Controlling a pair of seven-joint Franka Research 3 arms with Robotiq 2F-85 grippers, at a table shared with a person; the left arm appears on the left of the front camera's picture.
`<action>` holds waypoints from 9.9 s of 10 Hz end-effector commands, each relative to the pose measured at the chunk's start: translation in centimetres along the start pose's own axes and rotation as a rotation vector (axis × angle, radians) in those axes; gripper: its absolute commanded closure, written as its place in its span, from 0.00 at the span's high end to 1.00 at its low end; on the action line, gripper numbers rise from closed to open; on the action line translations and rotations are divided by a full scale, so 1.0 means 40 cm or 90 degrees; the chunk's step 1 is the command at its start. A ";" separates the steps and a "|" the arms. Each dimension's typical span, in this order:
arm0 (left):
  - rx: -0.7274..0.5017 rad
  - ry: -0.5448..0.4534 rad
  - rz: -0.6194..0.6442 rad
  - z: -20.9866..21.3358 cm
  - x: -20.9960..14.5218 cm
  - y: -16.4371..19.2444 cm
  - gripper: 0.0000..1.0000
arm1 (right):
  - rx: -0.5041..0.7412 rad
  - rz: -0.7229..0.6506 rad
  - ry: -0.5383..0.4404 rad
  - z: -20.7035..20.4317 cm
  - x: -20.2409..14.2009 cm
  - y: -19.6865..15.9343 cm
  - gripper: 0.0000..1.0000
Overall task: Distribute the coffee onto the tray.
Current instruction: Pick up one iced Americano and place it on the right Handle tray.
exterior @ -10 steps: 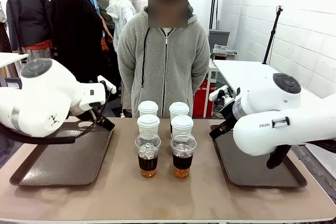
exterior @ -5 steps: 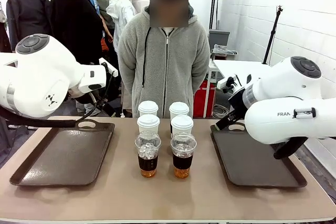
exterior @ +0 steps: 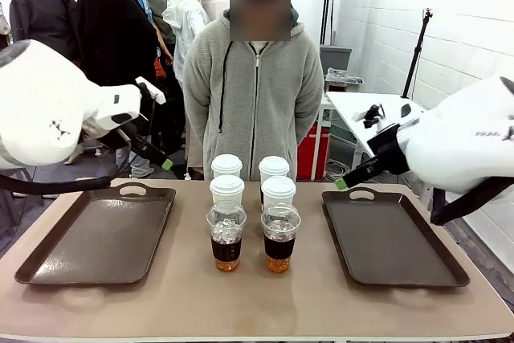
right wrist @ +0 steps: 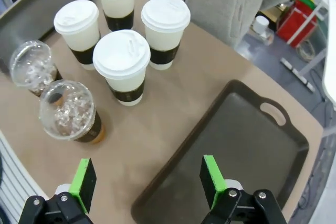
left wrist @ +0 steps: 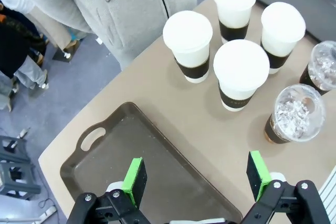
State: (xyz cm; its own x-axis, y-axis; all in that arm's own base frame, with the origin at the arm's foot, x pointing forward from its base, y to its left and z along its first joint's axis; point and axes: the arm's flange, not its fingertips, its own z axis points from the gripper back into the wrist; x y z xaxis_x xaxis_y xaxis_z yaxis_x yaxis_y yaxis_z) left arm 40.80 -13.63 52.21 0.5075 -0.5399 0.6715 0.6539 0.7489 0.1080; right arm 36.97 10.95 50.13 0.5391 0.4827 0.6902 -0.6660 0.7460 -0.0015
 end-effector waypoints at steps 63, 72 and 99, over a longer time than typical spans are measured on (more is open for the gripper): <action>0.000 -0.045 0.045 0.058 -0.062 0.061 1.00 | 0.232 0.283 0.085 -0.116 -0.078 -0.022 1.00; 0.000 -0.045 0.045 0.058 -0.062 0.061 1.00 | 0.394 0.339 -0.045 -0.346 -0.180 -0.062 1.00; 0.000 -0.045 0.045 0.058 -0.062 0.061 1.00 | 0.459 0.308 -0.265 -0.563 -0.250 -0.013 1.00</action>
State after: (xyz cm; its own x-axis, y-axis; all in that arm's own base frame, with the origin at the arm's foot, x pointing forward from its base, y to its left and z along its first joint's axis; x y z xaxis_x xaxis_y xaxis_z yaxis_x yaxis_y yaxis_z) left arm 39.63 -9.66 52.44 0.5050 -0.4568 0.7323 0.6191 0.7829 0.0614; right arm 43.23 15.45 27.59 0.0160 0.3954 0.9184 -0.9992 -0.0264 0.0288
